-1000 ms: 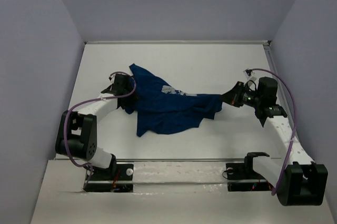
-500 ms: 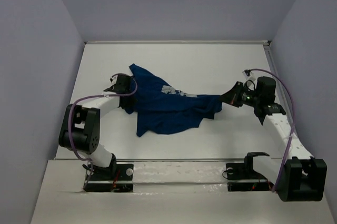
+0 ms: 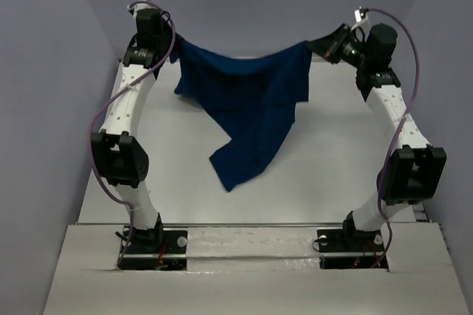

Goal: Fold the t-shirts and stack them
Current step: Flatten out the tshirt

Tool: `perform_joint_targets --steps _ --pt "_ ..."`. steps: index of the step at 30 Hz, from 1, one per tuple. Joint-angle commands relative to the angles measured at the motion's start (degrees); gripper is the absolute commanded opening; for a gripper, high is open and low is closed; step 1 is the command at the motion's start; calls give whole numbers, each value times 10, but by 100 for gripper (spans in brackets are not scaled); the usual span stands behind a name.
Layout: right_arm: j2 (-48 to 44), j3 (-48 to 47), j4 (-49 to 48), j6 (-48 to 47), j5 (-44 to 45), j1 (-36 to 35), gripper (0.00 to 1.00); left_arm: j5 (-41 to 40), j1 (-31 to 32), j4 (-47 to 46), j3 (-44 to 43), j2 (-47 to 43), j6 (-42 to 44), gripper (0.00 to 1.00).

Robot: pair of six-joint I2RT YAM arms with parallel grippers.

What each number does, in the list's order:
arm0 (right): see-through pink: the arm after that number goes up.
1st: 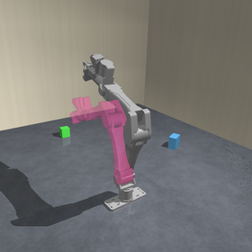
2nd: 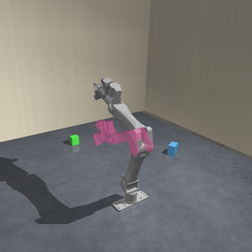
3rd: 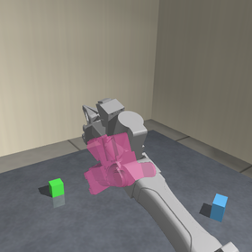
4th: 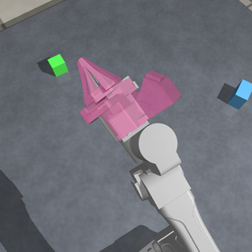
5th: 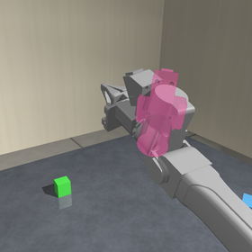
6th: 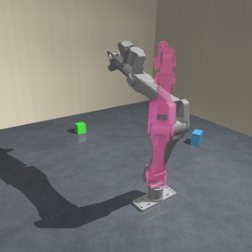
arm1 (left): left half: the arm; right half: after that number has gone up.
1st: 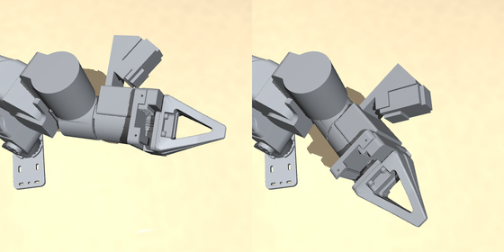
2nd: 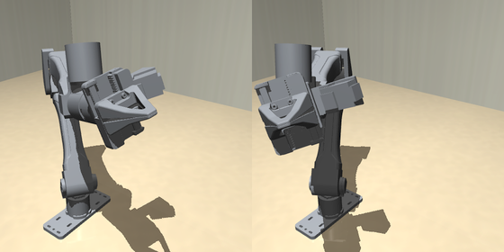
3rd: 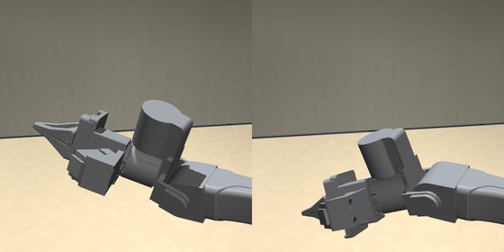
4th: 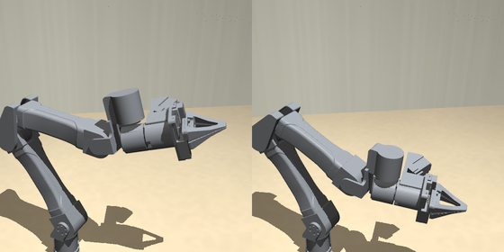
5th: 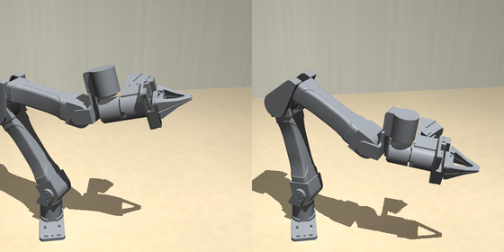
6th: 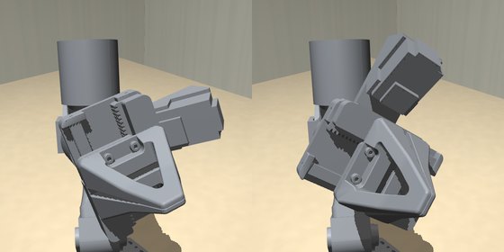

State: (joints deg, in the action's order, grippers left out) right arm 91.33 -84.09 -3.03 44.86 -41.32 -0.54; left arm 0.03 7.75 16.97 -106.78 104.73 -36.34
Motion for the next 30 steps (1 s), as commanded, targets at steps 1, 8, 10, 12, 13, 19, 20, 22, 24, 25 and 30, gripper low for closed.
perform_joint_targets --steps 1,8,10,12,13,19,20,22,24,25,30 --pt "3 -192 -34 48 10 -3 0 30 -28 40 -184 -1 -28 0" --pt "-126 -49 -22 22 -3 -3 0 47 -61 -32 -85 -94 -17 0" --pt "-168 49 -33 18 8 -3 0 57 -66 -72 27 -137 5 0" --pt "-210 173 -15 8 25 -3 0 54 -66 -78 93 -166 24 0" --pt "-222 211 -2 0 43 -3 0 55 -66 -83 155 -174 38 0" --pt "-291 461 28 27 110 -3 0 7 -66 -66 362 -251 129 81" --pt "-292 477 46 20 120 -3 2 -19 -66 -61 376 -257 136 97" --pt "-277 502 58 16 146 -3 36 -39 -66 -49 418 -276 136 99" --pt "-259 493 84 -6 162 -3 56 -41 -66 -43 445 -286 126 99" --pt "-252 489 108 -12 173 -3 66 -40 -66 -42 478 -290 112 99" --pt "-270 478 131 -43 188 -3 70 -60 -71 -43 568 -313 68 99"
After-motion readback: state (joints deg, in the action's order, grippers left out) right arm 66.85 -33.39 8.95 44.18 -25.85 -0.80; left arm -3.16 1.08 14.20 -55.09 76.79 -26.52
